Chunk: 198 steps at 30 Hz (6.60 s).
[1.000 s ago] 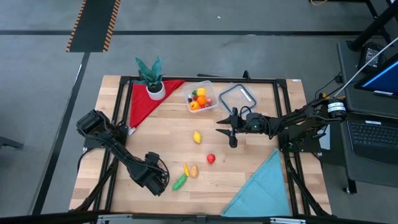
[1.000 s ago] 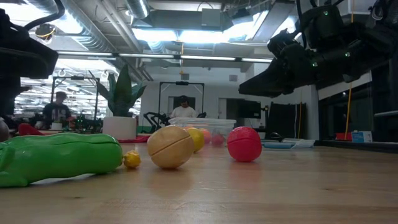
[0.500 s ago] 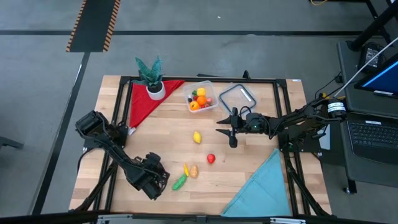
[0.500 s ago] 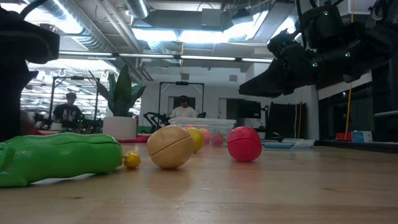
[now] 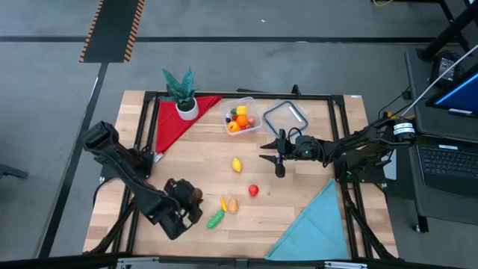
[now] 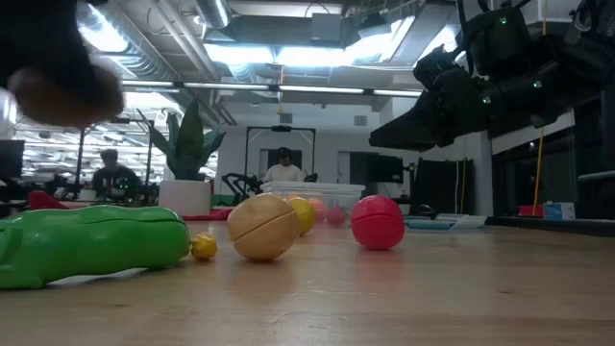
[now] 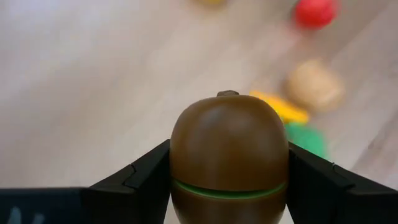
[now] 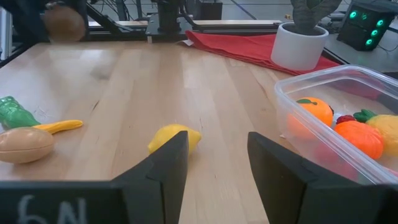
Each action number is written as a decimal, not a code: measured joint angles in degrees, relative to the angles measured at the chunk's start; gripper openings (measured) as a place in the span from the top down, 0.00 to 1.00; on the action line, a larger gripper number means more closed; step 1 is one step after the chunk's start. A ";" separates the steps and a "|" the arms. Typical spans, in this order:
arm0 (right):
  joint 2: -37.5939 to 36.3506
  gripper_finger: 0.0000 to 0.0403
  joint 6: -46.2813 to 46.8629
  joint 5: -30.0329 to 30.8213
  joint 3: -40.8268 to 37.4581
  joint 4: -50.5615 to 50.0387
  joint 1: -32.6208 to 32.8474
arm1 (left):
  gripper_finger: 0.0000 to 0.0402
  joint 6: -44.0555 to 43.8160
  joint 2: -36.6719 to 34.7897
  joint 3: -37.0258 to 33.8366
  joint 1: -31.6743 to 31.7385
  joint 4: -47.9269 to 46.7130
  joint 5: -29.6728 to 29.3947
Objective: Pick and placing Produce into tupperware
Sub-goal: Put the brown kiwi into the transparent container, then put the red strawberry into the transparent container
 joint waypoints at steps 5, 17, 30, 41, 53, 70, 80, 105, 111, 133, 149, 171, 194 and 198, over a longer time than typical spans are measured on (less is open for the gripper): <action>0.00 0.58 -0.06 0.02 0.00 0.00 0.00 | 0.41 8.45 -1.05 0.01 -2.14 3.17 -12.88; 0.00 0.58 -0.06 0.00 0.00 0.00 0.00 | 0.41 34.58 -1.03 0.01 -3.42 23.10 -16.66; 0.00 0.58 0.12 -2.57 0.00 -0.09 0.02 | 0.41 58.69 -0.98 -15.06 5.56 59.24 -7.91; 0.00 0.58 0.17 -2.60 0.00 -0.75 0.02 | 0.41 73.65 -1.01 -22.33 11.45 79.12 -0.88; 0.00 0.58 0.13 -2.60 0.00 -1.22 0.01 | 0.41 81.95 -1.03 -29.97 23.22 95.48 10.33; 0.00 0.58 -0.07 -2.43 -0.04 -2.51 -0.01 | 0.41 84.37 -8.94 -34.57 37.50 97.14 10.37; 0.00 0.58 -0.08 2.31 -0.04 -2.31 -0.07 | 0.41 86.38 -8.94 -34.57 46.48 97.01 8.30; 0.00 0.58 2.88 7.28 -0.02 -0.42 -0.07 | 0.41 87.63 -8.94 -33.54 57.06 95.41 12.44; 0.00 0.58 2.54 7.28 0.00 0.61 -0.96 | 0.41 87.86 -8.94 -28.12 61.80 86.75 16.65; 0.00 0.58 1.12 7.15 0.00 -0.88 -3.45 | 0.41 93.92 -8.90 -5.66 71.75 47.33 31.04; 0.00 0.58 0.77 7.15 0.00 -0.94 -3.45 | 0.41 95.52 -2.02 -3.38 73.15 45.20 32.21; 0.00 0.58 -0.12 7.17 0.00 -2.94 -3.45 | 0.41 100.03 15.28 13.32 75.74 33.24 34.74; 0.00 0.58 -0.34 7.19 0.00 -3.39 -3.45 | 0.31 100.01 16.11 13.45 76.52 29.26 34.28; 0.00 0.58 -0.34 7.18 0.00 -3.39 -3.45 | 0.32 100.02 16.11 13.45 76.52 29.29 34.28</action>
